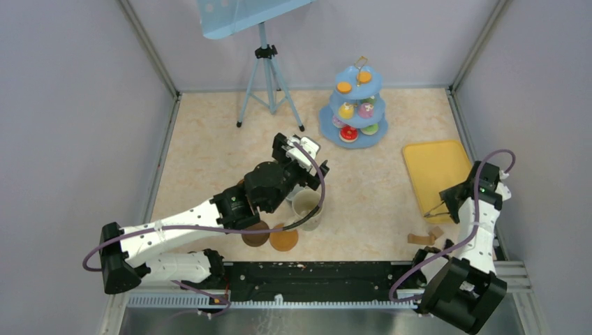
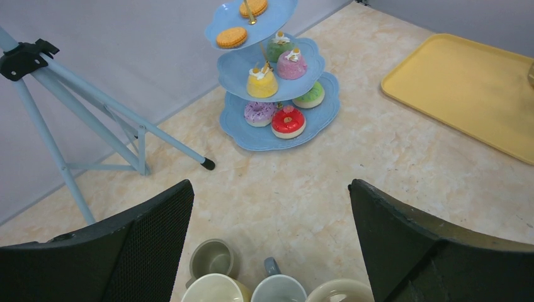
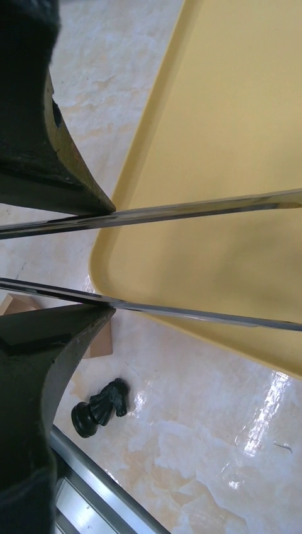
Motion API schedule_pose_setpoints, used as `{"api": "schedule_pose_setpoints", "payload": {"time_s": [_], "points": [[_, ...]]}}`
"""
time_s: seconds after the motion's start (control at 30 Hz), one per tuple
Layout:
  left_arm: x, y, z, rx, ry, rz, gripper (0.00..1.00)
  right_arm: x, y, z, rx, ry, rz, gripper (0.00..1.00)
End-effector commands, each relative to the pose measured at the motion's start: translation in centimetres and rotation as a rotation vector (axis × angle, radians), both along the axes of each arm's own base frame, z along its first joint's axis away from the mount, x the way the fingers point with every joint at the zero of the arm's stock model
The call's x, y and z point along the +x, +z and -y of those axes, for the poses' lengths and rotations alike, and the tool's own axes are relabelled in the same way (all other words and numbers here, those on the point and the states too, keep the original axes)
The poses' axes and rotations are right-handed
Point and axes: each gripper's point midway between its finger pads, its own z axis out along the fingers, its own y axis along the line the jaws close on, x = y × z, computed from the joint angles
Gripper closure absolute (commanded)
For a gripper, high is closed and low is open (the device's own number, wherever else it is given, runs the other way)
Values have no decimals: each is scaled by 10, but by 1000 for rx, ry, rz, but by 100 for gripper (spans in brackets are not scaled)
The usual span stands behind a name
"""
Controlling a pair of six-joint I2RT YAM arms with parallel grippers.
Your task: Serve the afternoon tea
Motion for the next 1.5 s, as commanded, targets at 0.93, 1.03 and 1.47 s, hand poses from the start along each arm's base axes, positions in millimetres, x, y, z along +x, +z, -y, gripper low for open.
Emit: {"api": "schedule_pose_setpoints", "payload": {"time_s": [0.93, 1.03, 1.47], "points": [[3, 16, -1, -25, 21, 36, 1, 106, 2, -45, -47, 560, 10, 39], [2, 18, -3, -30, 21, 39, 1, 99, -3, -46, -29, 476, 35, 39], [1, 24, -9, -48, 26, 54, 1, 101, -9, -43, 11, 357, 15, 52]]}}
